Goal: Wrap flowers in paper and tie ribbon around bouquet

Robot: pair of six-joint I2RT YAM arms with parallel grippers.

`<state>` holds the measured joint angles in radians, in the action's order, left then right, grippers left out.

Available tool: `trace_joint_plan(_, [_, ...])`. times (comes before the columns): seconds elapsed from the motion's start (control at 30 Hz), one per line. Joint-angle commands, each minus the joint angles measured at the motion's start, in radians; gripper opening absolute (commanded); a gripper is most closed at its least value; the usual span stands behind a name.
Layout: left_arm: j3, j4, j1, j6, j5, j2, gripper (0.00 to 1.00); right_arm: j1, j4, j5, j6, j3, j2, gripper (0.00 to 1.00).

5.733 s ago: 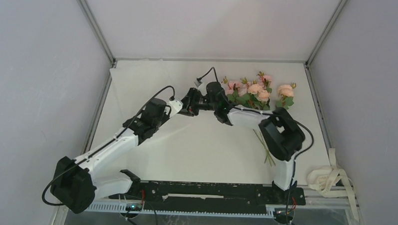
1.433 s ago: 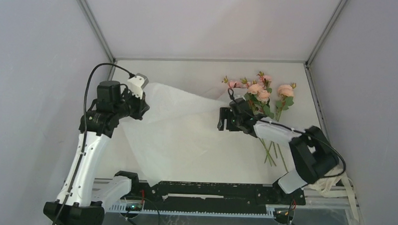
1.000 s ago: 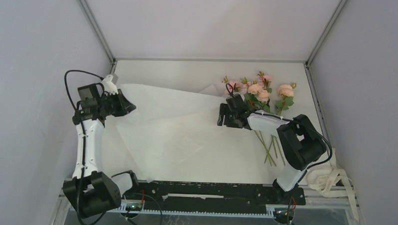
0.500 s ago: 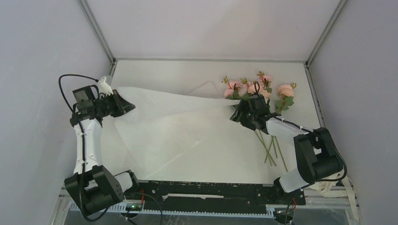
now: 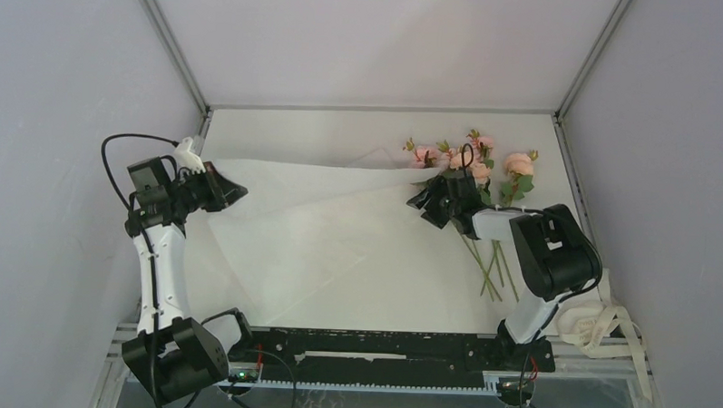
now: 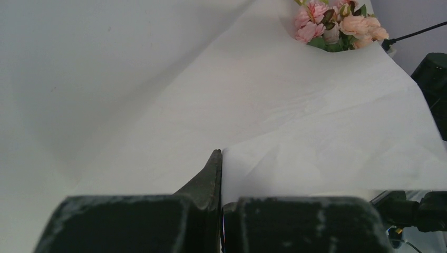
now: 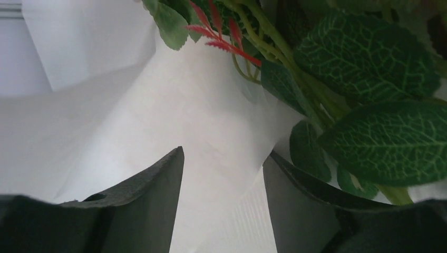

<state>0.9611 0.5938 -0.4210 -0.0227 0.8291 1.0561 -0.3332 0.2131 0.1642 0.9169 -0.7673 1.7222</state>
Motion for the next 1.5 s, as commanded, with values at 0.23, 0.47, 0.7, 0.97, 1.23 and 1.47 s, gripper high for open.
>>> trace_joint_plan(0.23, [-0.003, 0.008, 0.010, 0.021, 0.049, -0.030, 0.00, 0.052, 0.132, 0.045, 0.061, -0.056, 0.088, 0.08])
trace_joint_plan(0.47, [0.123, 0.015, -0.064, -0.034, 0.013, -0.039, 0.00, 0.050, 0.029, 0.161, -0.146, -0.087, -0.097, 0.00])
trace_joint_plan(0.7, [0.125, -0.032, -0.172, -0.146, -0.038, -0.047, 0.00, 0.063, -0.291, 0.169, -0.338, -0.092, -0.387, 0.00])
trace_joint_plan(0.97, [0.072, -0.139, -0.173, -0.201, -0.069, -0.034, 0.00, 0.154, -0.437, 0.142, -0.415, -0.092, -0.518, 0.00])
trace_joint_plan(1.23, [0.026, -0.260, -0.119, -0.215, -0.241, 0.154, 0.00, 0.259, -0.508, 0.106, -0.430, -0.091, -0.464, 0.00])
trace_joint_plan(1.47, [-0.067, -0.324, -0.034, -0.128, -0.382, 0.262, 0.01, 0.280, -0.546, 0.134, -0.457, -0.091, -0.368, 0.00])
